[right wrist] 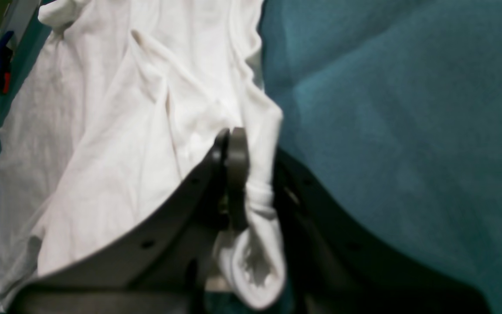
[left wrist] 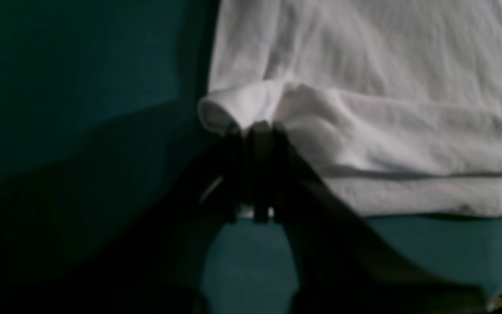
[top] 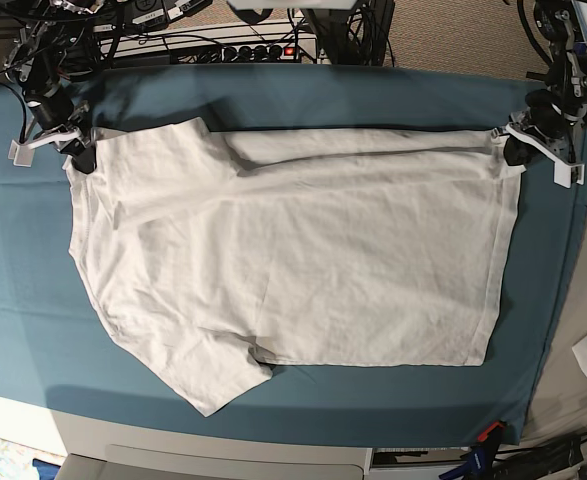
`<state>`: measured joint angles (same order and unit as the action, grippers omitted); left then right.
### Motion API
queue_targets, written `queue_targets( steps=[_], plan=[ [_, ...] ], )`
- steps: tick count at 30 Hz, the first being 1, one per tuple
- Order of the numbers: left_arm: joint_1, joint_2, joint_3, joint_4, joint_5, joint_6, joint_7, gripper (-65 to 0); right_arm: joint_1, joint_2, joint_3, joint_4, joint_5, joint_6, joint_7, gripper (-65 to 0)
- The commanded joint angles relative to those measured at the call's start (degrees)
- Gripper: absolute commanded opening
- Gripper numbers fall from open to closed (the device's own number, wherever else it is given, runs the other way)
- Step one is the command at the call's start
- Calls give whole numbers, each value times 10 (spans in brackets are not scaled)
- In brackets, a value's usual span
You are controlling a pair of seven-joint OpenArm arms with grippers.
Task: Fold the T-shirt properly
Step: 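Regrasp the shirt edge with both grippers near shoulder and hem corner, then pull both grippers apart to stretch the shirt edge taut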
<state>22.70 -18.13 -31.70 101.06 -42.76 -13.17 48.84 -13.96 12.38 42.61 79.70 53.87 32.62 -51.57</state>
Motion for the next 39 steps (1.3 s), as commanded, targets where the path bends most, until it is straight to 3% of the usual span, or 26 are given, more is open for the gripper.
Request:
queue_targets(
  steps=[1, 7, 14, 17, 23, 39],
  plan=[
    [-2, -9, -3, 7, -8, -4, -8, -650, 0, 9, 1, 4, -8, 0, -6, -650],
    [2, -9, -3, 7, -8, -5, -5, -650, -7, 14, 1, 5, -7, 21, -23, -650],
    [31, -10, -4, 8, -15, -8, 3, -650, -55, 60, 1, 5, 6, 21, -22, -650],
    [42, -11, -4, 9, -37, -34, 20, -650, -73, 82, 1, 5, 9, 21, -22, -650],
    [63, -11, -6, 9, -40, -34, 29, -650, -94, 110, 1, 5, 12, 21, -23, -650],
    [115, -8, -57, 12, -64, -36, 44, -650, -141, 113, 1, 5, 27, 21, -32, -650]
  ],
)
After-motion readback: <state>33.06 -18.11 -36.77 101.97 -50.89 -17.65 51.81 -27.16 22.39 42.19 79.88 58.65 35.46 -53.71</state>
